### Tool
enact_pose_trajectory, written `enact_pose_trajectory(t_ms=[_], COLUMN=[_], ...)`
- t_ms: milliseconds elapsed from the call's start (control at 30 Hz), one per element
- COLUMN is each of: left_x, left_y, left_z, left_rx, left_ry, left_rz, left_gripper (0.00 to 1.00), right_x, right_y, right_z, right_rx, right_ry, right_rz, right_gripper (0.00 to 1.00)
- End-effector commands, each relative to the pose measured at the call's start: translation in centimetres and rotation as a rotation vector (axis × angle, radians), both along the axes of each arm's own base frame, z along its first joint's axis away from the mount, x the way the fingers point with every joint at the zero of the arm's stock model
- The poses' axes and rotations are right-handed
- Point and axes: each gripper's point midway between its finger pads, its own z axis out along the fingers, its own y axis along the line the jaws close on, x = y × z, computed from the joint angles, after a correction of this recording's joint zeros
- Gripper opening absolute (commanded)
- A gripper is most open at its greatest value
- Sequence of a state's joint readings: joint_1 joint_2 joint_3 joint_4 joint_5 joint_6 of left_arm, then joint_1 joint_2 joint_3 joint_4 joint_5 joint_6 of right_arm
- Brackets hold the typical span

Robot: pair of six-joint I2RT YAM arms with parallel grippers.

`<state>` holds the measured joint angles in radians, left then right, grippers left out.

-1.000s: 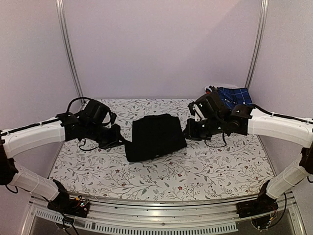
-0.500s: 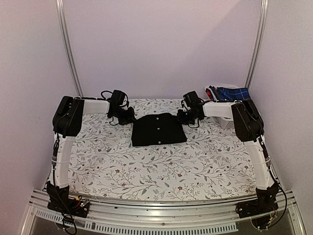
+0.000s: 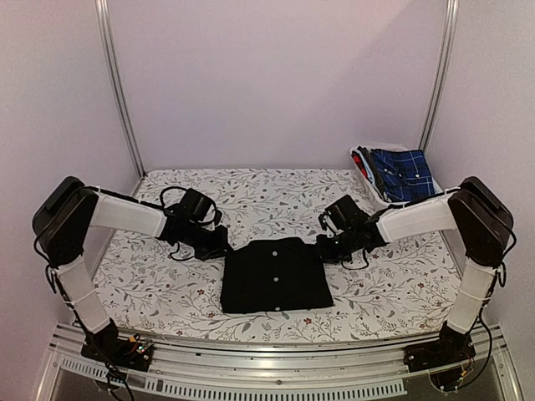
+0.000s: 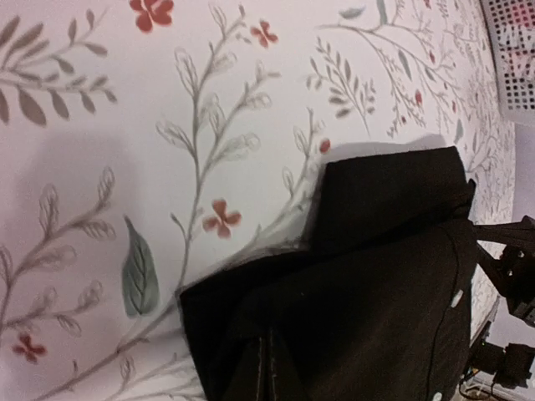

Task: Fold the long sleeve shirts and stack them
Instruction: Fold the 2/3-rectangle-folded shirt at the center of the board.

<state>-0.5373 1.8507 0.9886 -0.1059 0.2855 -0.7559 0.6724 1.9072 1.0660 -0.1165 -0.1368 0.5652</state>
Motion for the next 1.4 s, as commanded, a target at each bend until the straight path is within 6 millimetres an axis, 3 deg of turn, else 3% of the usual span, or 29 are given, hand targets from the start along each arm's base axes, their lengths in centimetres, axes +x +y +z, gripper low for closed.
enact_pose_trajectory(t_ms=[0,167,333,767,967,1300,1367], left_x=[-2.2,-3.6,-1.9,3.3,4.5,6.3,6.6], left_y=[0.1,1.0,1.1,1.8,2.4,2.6,2.6], left_z=[2.8,4.3,5.1,3.4,2.7,2.7,2.8], left_rx=[-0.029,-0.036,-0.018,0.006,0.015,0.007,0.003], left_ry=[-0.079,-0.107,-0.151,-0.145,-0.139,-0.145,-0.144], left_rz=[0.051,0.071,0.057,0.070,0.081,0.072,0.069], left_gripper=[0.00,0.00,0.00,0.00,0.00,0.00,0.13], right_x=[-3.3,-4.2,-2.4,3.2,4.2,5.7,6.0], right_y=[-2.2,-3.7,-4.1,-3.5,-3.1,-3.3,-3.2], right_z=[2.4,5.6,7.2,5.1,4.1,4.5,4.7], right_rx=[-0.014,-0.003,-0.041,-0.067,-0.084,-0.098,-0.100], right_ry=[-0.006,-0.058,-0.133,-0.179,-0.174,-0.208,-0.211], right_rz=[-0.080,-0.117,-0.145,-0.158,-0.160,-0.171,-0.165], right_gripper=[0.00,0.00,0.00,0.00,0.00,0.01,0.12])
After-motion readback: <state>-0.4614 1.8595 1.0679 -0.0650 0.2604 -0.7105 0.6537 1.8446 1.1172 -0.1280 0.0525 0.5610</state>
